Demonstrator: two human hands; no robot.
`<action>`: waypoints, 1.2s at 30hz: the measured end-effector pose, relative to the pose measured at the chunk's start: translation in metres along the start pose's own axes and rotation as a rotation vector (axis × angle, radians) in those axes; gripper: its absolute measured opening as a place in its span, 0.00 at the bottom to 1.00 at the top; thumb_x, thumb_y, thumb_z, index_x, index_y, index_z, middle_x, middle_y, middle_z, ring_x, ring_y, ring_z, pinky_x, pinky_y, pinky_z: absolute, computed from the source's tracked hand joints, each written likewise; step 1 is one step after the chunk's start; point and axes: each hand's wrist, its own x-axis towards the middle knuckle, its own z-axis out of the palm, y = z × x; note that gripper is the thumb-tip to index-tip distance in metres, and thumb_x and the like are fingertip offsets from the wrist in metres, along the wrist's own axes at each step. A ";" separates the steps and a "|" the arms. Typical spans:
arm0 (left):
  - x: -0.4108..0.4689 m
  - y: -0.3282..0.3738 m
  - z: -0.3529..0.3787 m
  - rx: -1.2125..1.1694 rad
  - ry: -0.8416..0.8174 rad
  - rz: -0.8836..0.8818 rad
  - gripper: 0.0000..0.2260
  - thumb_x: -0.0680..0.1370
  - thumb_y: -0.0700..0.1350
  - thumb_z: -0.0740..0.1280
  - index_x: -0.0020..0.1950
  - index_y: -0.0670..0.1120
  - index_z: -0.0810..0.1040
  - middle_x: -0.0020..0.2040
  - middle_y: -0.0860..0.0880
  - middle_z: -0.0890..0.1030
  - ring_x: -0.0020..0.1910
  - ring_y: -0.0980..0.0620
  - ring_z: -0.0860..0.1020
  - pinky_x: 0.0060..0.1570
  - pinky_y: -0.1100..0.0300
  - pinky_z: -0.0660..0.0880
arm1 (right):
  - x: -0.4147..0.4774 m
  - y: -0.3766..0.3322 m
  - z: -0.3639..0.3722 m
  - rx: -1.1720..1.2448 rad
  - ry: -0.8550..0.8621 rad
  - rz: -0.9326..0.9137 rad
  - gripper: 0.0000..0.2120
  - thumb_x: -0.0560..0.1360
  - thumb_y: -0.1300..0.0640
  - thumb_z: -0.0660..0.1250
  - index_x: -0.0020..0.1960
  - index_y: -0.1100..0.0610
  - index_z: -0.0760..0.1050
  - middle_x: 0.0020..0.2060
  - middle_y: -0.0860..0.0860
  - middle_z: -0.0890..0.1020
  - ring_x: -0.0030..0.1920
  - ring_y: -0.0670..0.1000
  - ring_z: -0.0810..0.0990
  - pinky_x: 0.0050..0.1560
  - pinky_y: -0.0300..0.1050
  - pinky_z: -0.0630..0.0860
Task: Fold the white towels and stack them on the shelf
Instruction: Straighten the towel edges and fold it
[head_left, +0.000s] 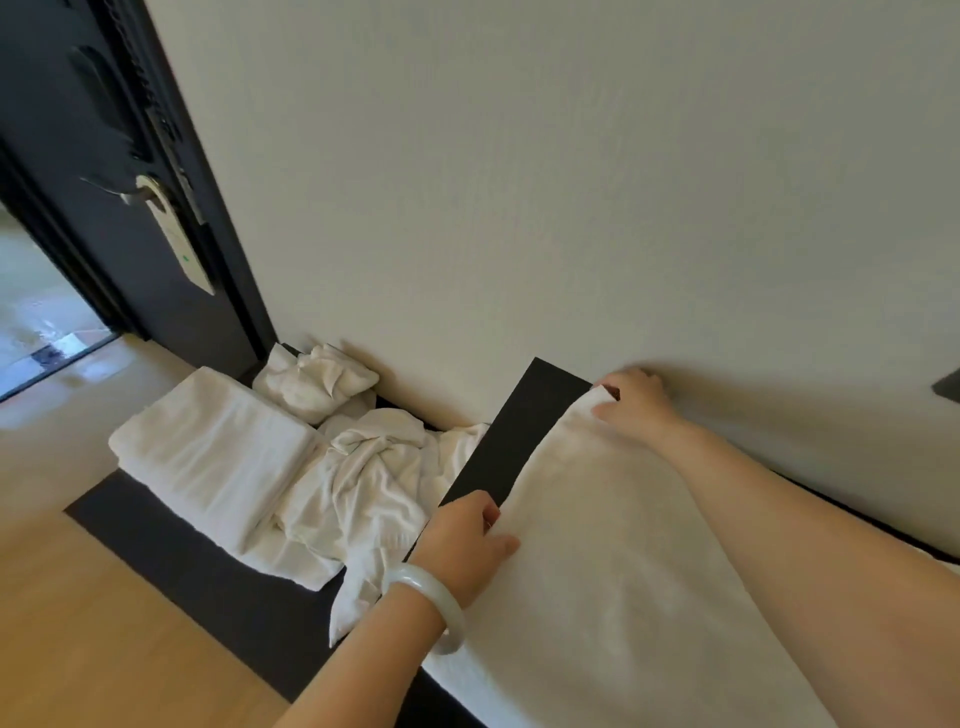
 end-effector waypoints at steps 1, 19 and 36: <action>-0.010 -0.006 0.001 -0.006 0.000 -0.013 0.07 0.78 0.52 0.67 0.52 0.52 0.75 0.46 0.54 0.77 0.43 0.57 0.76 0.43 0.65 0.74 | -0.001 0.003 -0.001 0.034 0.024 -0.035 0.10 0.75 0.57 0.70 0.56 0.52 0.81 0.50 0.52 0.76 0.62 0.61 0.70 0.67 0.53 0.65; -0.058 -0.040 -0.021 -0.138 -0.112 -0.059 0.09 0.80 0.56 0.63 0.48 0.54 0.79 0.46 0.52 0.83 0.46 0.55 0.81 0.53 0.58 0.77 | 0.008 0.026 -0.018 0.276 -0.061 -0.174 0.14 0.81 0.53 0.64 0.38 0.55 0.70 0.33 0.49 0.73 0.33 0.50 0.70 0.33 0.43 0.63; -0.066 -0.052 -0.022 0.070 -0.117 -0.081 0.10 0.80 0.60 0.60 0.44 0.58 0.74 0.39 0.56 0.79 0.36 0.61 0.77 0.36 0.69 0.69 | 0.006 0.042 0.029 0.352 0.171 -0.285 0.13 0.80 0.52 0.65 0.40 0.55 0.68 0.30 0.49 0.72 0.31 0.47 0.68 0.32 0.38 0.64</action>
